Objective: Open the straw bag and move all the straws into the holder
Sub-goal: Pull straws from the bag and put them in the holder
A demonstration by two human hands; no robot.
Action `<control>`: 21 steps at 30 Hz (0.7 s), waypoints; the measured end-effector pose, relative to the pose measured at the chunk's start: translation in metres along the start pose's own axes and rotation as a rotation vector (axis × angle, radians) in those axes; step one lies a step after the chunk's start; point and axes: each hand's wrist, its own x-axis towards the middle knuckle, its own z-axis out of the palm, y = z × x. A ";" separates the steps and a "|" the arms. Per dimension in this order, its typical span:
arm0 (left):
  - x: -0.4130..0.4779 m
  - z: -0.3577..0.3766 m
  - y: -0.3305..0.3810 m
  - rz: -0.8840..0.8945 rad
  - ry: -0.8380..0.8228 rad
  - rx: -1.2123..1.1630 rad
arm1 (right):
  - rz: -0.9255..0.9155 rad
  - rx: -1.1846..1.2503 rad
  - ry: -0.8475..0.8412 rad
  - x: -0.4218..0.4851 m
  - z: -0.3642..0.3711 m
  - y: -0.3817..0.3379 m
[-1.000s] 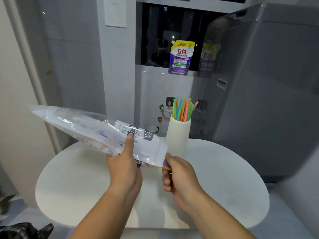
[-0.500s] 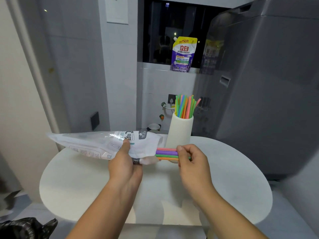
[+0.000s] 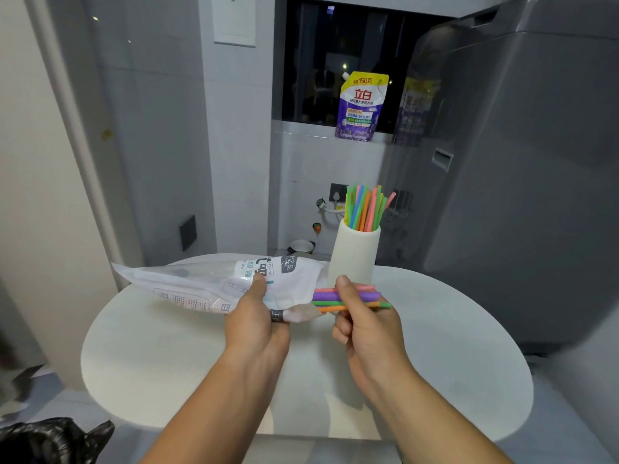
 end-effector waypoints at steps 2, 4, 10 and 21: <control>0.000 0.000 -0.001 -0.016 -0.010 0.010 | -0.028 -0.038 0.007 -0.001 0.002 0.002; 0.000 0.000 -0.002 -0.027 -0.020 0.012 | -0.044 -0.081 0.016 -0.003 0.005 0.003; -0.003 0.002 -0.003 -0.084 -0.051 -0.031 | -0.108 -0.253 0.048 -0.002 0.008 -0.005; -0.009 0.005 0.007 -0.093 -0.009 -0.065 | -0.081 -0.301 -0.015 0.016 -0.011 -0.043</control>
